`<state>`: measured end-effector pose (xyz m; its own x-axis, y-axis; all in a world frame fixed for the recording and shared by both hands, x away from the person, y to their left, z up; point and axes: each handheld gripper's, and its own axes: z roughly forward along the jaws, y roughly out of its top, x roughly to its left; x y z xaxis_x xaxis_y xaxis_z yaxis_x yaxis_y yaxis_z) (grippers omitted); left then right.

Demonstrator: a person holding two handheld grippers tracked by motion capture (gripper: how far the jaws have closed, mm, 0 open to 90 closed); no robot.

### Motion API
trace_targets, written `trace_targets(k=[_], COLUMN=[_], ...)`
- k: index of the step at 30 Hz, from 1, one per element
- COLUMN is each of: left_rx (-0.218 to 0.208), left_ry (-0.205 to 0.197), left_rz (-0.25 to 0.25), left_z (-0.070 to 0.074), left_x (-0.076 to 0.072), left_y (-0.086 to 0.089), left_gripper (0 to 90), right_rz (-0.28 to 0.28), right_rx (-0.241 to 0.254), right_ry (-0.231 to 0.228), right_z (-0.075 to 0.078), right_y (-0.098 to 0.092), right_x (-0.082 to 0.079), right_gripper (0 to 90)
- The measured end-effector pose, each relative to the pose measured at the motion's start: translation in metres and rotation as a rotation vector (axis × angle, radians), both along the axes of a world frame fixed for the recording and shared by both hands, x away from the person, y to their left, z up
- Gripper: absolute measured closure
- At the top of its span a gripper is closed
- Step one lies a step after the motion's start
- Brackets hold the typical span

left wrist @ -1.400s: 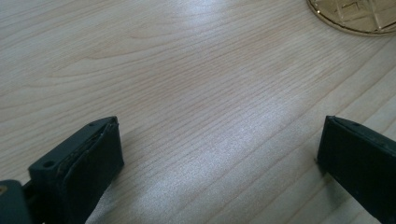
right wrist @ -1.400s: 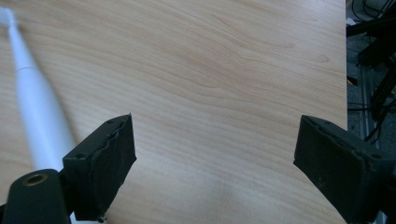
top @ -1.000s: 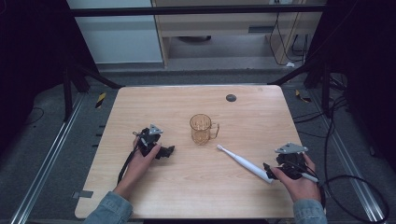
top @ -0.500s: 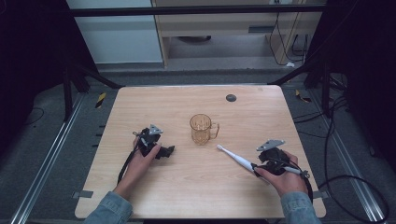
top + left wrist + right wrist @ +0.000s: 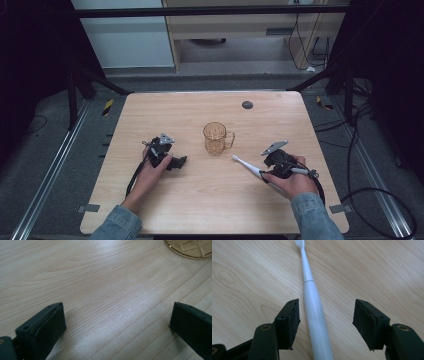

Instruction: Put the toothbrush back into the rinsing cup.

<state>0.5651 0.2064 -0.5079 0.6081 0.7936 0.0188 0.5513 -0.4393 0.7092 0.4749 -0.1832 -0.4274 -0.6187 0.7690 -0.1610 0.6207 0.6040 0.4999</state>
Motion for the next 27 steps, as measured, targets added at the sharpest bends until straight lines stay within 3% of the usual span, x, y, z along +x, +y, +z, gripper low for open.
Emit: trace_targets(k=[20, 27], left_rx=[0.000, 0.000], left_ry=[0.000, 0.000], left_rz=[0.000, 0.000], left_z=[0.000, 0.000], left_x=[0.000, 0.000], left_y=[0.000, 0.000], left_gripper=[0.0, 0.0], right_rz=[0.050, 0.065], right_rx=[-0.034, -0.048], right_ry=[0.105, 0.126], right_z=[-0.007, -0.014], right_y=[0.021, 0.027], right_x=[0.020, 0.025], right_gripper=[34.9, 40.3])
